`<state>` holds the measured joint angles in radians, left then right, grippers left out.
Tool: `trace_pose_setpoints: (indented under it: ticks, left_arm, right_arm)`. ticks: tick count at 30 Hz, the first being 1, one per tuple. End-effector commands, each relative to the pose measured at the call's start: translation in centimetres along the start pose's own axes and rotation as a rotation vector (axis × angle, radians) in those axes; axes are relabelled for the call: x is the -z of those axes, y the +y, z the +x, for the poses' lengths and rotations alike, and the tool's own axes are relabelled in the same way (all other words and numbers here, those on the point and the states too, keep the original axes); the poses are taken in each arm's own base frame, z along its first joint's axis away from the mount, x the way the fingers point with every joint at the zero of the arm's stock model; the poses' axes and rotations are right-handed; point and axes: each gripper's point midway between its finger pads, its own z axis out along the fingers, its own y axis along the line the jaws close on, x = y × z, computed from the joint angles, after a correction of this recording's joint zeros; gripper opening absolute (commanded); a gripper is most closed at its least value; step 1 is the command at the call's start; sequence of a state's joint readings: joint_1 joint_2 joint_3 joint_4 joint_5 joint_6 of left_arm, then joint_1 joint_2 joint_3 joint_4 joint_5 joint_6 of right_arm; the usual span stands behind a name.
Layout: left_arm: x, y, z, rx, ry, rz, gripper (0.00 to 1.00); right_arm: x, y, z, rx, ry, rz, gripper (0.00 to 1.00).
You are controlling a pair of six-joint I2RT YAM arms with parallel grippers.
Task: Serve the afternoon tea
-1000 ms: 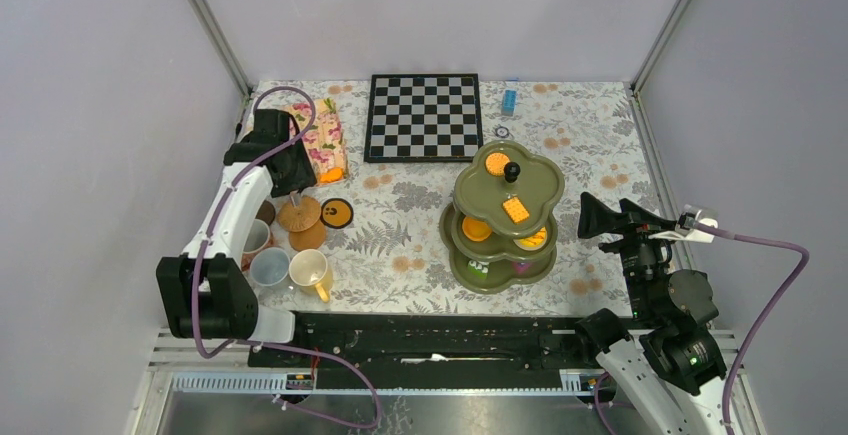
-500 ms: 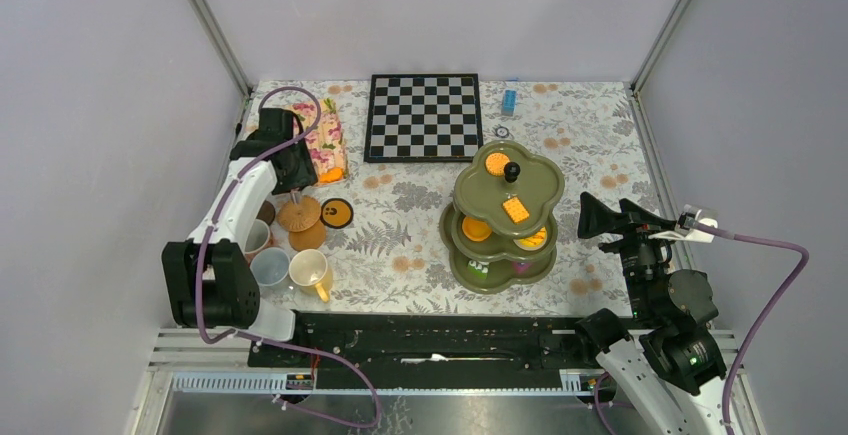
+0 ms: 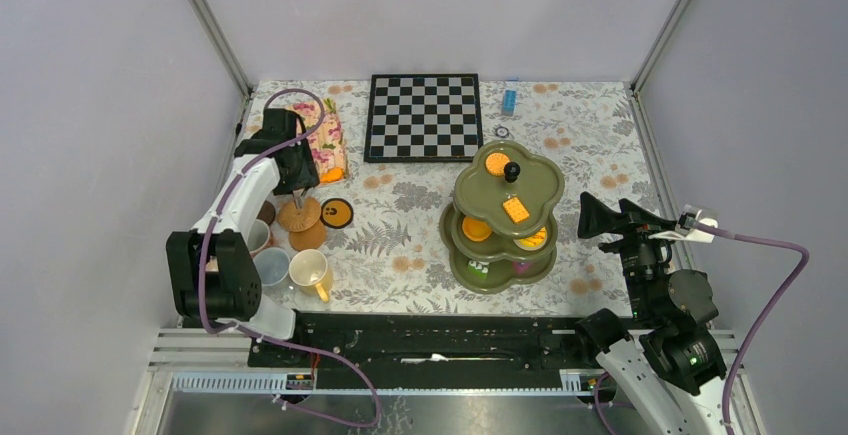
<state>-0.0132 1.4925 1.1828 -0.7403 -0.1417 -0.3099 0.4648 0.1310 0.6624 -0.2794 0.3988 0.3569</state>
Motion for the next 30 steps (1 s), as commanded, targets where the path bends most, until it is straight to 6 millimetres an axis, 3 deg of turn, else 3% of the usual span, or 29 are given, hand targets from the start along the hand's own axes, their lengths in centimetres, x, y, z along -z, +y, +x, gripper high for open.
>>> trace_pose_setpoints:
  ticks: [1,15,20,24,30]
  left_arm:
    - [-0.3,-0.3,-0.8,-0.007,-0.031,0.016,0.57]
    - [0.9,-0.4,-1.6,-0.003,-0.062,0.028,0.46]
    - [0.3,-0.8,-1.6,0.009,-0.058,0.042,0.45]
    - [0.1,-1.2,-1.3,0.012,-0.048,0.060,0.52]
    - [0.9,-0.1,-0.6,-0.006,-0.047,0.021,0.55]
  right_arm:
    - [-0.2,0.7,-0.3,-0.017,-0.008,-0.023,0.98]
    - [-0.3,0.6,-0.3,-0.015,-0.007,-0.022,0.98]
    - [-0.3,0.6,-0.1,-0.019,-0.002,-0.022,0.98]
    - [-0.2,0.6,-0.3,-0.017,-0.009,-0.022,0.98]
    - [-0.1,0.5,-0.3,-0.017,-0.012,-0.021,0.98]
